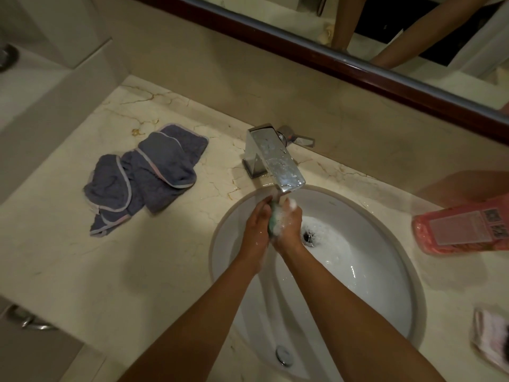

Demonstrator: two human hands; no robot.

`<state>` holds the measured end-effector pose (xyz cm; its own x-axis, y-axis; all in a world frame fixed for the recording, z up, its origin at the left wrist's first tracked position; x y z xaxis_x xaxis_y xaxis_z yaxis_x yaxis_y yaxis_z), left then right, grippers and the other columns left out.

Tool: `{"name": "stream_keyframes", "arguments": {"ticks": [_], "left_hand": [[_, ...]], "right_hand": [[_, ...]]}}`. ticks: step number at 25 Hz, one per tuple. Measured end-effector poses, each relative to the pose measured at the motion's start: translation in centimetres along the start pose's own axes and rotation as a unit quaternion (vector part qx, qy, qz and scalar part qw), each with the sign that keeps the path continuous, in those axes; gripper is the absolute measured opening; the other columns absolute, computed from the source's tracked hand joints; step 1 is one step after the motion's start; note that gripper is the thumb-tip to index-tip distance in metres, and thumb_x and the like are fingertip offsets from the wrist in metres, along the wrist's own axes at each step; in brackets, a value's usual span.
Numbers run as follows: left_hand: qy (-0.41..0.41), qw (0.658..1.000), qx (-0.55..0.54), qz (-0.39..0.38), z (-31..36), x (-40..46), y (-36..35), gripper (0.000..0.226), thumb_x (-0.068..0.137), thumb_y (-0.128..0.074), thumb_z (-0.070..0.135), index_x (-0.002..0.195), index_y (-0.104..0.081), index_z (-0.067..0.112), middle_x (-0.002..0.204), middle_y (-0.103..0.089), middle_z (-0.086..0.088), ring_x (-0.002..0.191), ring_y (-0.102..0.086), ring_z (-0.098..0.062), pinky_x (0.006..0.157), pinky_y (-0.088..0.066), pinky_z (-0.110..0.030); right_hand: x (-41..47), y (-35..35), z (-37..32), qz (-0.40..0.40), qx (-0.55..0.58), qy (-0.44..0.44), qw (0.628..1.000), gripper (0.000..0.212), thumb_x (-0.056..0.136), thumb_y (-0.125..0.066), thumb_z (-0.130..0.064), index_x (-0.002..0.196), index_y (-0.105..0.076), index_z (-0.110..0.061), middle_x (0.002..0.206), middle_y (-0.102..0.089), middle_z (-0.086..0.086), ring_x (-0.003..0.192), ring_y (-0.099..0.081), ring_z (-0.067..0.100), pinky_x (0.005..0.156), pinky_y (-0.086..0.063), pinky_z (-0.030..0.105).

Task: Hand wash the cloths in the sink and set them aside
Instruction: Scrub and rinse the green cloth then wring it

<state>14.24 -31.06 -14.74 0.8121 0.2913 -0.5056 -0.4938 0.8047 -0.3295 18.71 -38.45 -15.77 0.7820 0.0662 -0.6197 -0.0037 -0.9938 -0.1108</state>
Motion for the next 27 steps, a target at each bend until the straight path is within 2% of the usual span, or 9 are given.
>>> {"name": "stream_keyframes", "arguments": {"ticks": [2, 4, 7, 9, 13, 16, 20, 23, 27], "left_hand": [[0.001, 1.000, -0.012, -0.006, -0.3, -0.1, 0.2, 0.038, 0.106, -0.045, 0.034, 0.140, -0.056, 0.020, 0.132, -0.066, -0.006, 0.122, -0.063, -0.022, 0.104, -0.050, -0.041], [0.000, 1.000, -0.011, 0.028, -0.4, -0.2, 0.9, 0.032, 0.106, -0.048, 0.025, 0.135, -0.061, 0.017, 0.126, -0.069, -0.009, 0.117, -0.066, -0.025, 0.098, -0.053, -0.040], [0.023, 0.987, -0.074, 0.138, -0.8, -0.7, 3.4, 0.027, 0.105, -0.047, 0.017, 0.122, -0.067, 0.012, 0.116, -0.071, -0.013, 0.109, -0.067, -0.030, 0.095, -0.055, -0.045], [0.024, 0.974, -0.120, 0.189, -1.0, -1.2, 5.1, 0.022, 0.104, -0.046, 0.015, 0.113, -0.066, 0.010, 0.111, -0.068, -0.014, 0.105, -0.065, -0.032, 0.091, -0.055, -0.045], [0.004, 0.967, -0.141, 0.213, -0.6, -1.4, 7.1, 0.020, 0.100, -0.047, 0.006, 0.093, -0.065, 0.008, 0.101, -0.064, -0.019, 0.098, -0.062, -0.034, 0.094, -0.052, -0.055], [0.020, 0.966, -0.145, 0.215, -0.8, -1.5, 7.3, 0.021, 0.100, -0.048, 0.007, 0.095, -0.068, 0.007, 0.105, -0.068, -0.021, 0.102, -0.065, -0.037, 0.093, -0.054, -0.051], [0.015, 0.965, -0.146, 0.217, -0.8, -1.5, 7.5, 0.020, 0.099, -0.047, 0.006, 0.096, -0.067, 0.006, 0.108, -0.068, -0.023, 0.102, -0.065, -0.037, 0.094, -0.053, -0.051], [0.005, 0.966, -0.149, 0.210, -0.7, -1.5, 7.4, 0.020, 0.099, -0.046, 0.004, 0.095, -0.066, 0.005, 0.101, -0.067, -0.019, 0.097, -0.063, -0.034, 0.090, -0.052, -0.048], [0.006, 0.967, -0.151, 0.204, -1.3, -1.4, 7.7, 0.019, 0.099, -0.046, 0.004, 0.101, -0.065, 0.001, 0.109, -0.066, -0.023, 0.104, -0.063, -0.039, 0.097, -0.050, -0.054]], "right_hand": [[0.3, -0.5, 0.1, -0.015, 0.023, -0.025, 0.999, 0.024, 0.108, -0.036, -0.021, 0.093, -0.054, -0.026, 0.086, -0.064, -0.005, 0.077, -0.064, 0.011, 0.072, -0.052, 0.027], [0.4, -1.1, 0.0, -0.024, 0.051, -0.059, 0.997, 0.026, 0.106, -0.045, -0.026, 0.088, -0.062, -0.015, 0.075, -0.065, 0.004, 0.063, -0.062, 0.015, 0.061, -0.048, 0.027], [0.3, -1.0, -0.6, -0.053, 0.020, -0.034, 0.998, 0.020, 0.097, -0.065, -0.029, 0.091, -0.076, -0.013, 0.092, -0.076, 0.011, 0.081, -0.073, 0.025, 0.077, -0.058, 0.043], [0.3, -0.8, -1.2, -0.069, 0.020, -0.026, 0.997, 0.022, 0.096, -0.065, -0.020, 0.079, -0.077, -0.013, 0.080, -0.075, 0.006, 0.074, -0.070, 0.023, 0.074, -0.057, 0.041], [1.6, -1.5, -2.9, -0.087, -0.033, -0.008, 0.996, 0.036, 0.103, -0.047, -0.010, 0.070, -0.063, -0.009, 0.056, -0.053, 0.005, 0.045, -0.043, 0.014, 0.041, -0.034, 0.025], [2.4, -2.4, -3.7, -0.101, -0.088, 0.023, 0.991, 0.034, 0.105, -0.046, -0.012, 0.075, -0.058, -0.019, 0.049, -0.047, -0.002, 0.036, -0.032, 0.009, 0.036, -0.019, 0.020], [2.9, -3.2, -3.9, -0.137, -0.127, 0.046, 0.981, 0.013, 0.096, -0.067, -0.023, 0.088, -0.058, -0.023, 0.053, -0.051, -0.013, 0.042, -0.036, 0.004, 0.043, -0.028, 0.020], [2.7, -3.4, -3.8, -0.148, -0.228, 0.087, 0.958, 0.033, 0.088, -0.076, -0.028, 0.110, -0.067, -0.004, 0.077, -0.067, -0.012, 0.063, -0.060, -0.004, 0.061, -0.046, 0.014], [2.4, -4.4, -5.6, -0.169, -0.316, 0.145, 0.922, 0.027, 0.089, -0.075, -0.034, 0.077, -0.069, -0.011, 0.052, -0.056, -0.014, 0.047, -0.051, 0.000, 0.054, -0.043, 0.010]]}}
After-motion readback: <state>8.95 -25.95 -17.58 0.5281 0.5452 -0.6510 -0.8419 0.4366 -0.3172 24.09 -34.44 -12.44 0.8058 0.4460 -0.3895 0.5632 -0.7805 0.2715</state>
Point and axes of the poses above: each hand's wrist, its own x-axis towards the middle knuckle, its own y-axis out of the back of the hand, z = x × y, the point moved 10 cm from there along x, towards the middle knuckle
